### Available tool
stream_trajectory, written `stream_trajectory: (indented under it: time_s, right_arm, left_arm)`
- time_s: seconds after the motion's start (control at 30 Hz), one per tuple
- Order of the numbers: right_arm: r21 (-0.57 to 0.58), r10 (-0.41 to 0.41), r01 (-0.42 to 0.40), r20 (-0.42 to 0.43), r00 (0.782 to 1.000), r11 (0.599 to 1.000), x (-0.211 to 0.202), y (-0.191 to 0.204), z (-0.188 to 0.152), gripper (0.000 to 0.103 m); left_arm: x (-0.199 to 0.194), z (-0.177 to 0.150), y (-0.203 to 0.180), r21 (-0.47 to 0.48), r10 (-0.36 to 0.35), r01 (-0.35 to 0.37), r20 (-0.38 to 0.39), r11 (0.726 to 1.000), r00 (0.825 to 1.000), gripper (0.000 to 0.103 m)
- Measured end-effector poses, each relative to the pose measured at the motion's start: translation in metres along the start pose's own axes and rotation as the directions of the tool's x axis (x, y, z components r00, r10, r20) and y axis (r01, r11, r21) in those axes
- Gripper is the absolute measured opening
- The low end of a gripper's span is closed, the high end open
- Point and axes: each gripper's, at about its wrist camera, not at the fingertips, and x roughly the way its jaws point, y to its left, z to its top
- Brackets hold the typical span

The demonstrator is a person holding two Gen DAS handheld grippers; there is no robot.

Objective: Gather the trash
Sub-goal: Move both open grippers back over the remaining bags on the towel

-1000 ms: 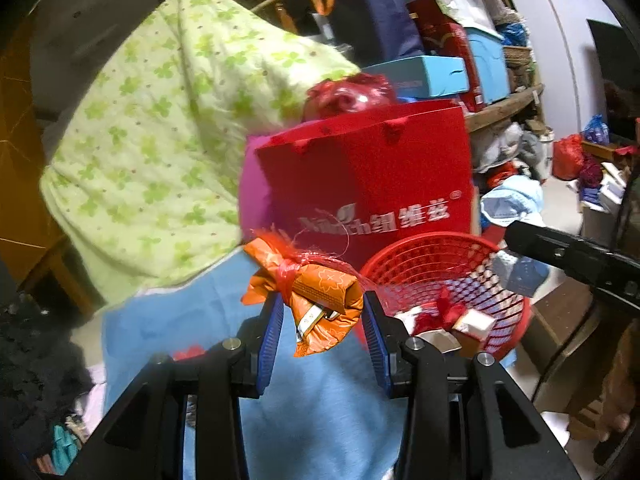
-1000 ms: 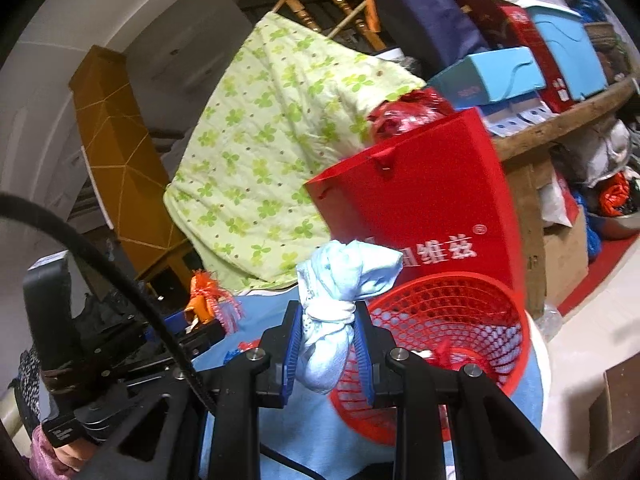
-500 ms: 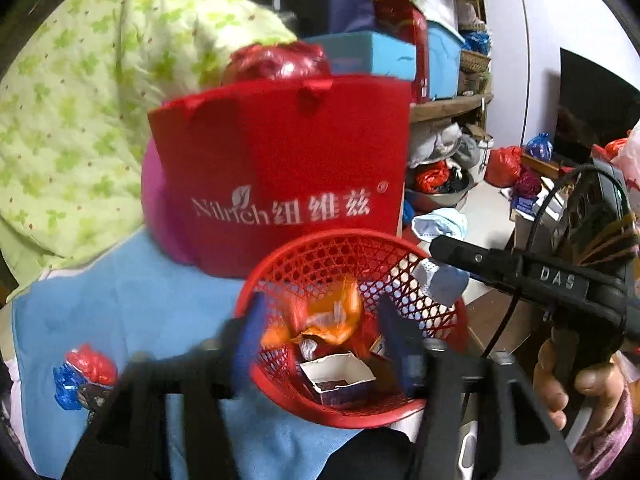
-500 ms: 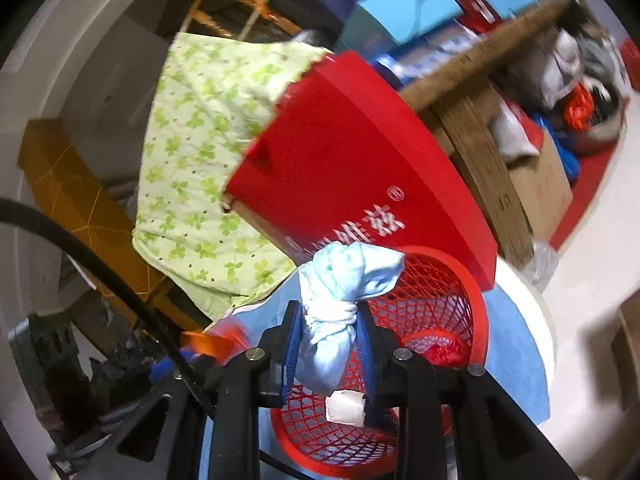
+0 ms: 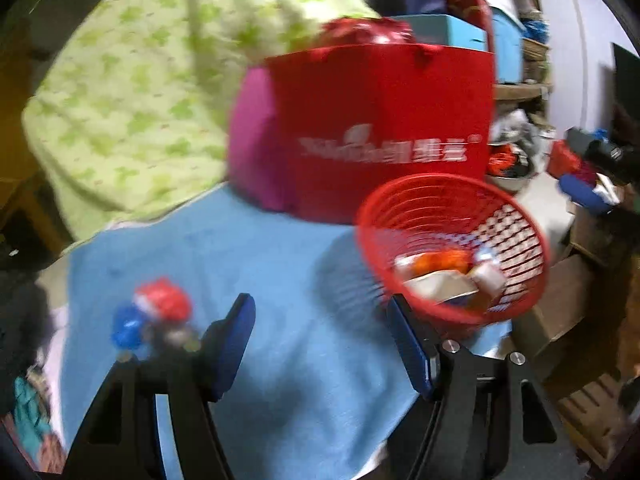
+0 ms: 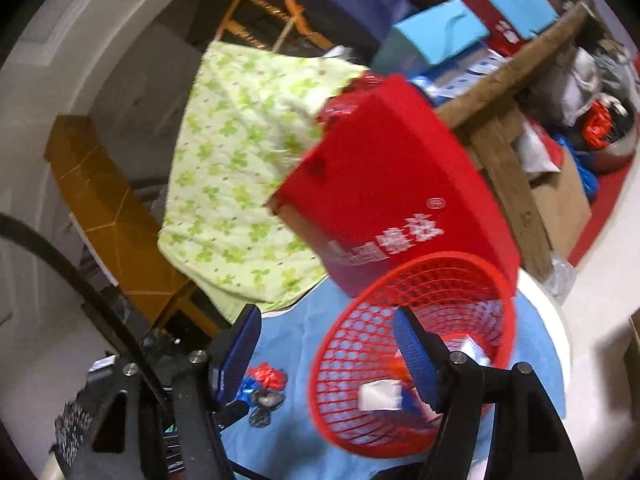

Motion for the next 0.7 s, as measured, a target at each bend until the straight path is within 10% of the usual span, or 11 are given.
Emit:
stream_trajectory:
  time_s: [0.37,0.7]
  right_arm:
    - [-0.127,0.099,-0.116,-0.132,0.986,0.985,0.043,0.091,-0.035,0.072]
    - [-0.205,0.126,-0.181,-0.254,0.959,0.962,0.082,0.148,-0.074,0.072]
  left_arm:
    - [-0.056,-0.044,0.086,-0.131,0.258,-0.254,0.012,0.958,0.966,0.07]
    - [-0.079,-0.073,0.132,-0.206,0.333,-0.324,0.008,0.923,0.943,0.071]
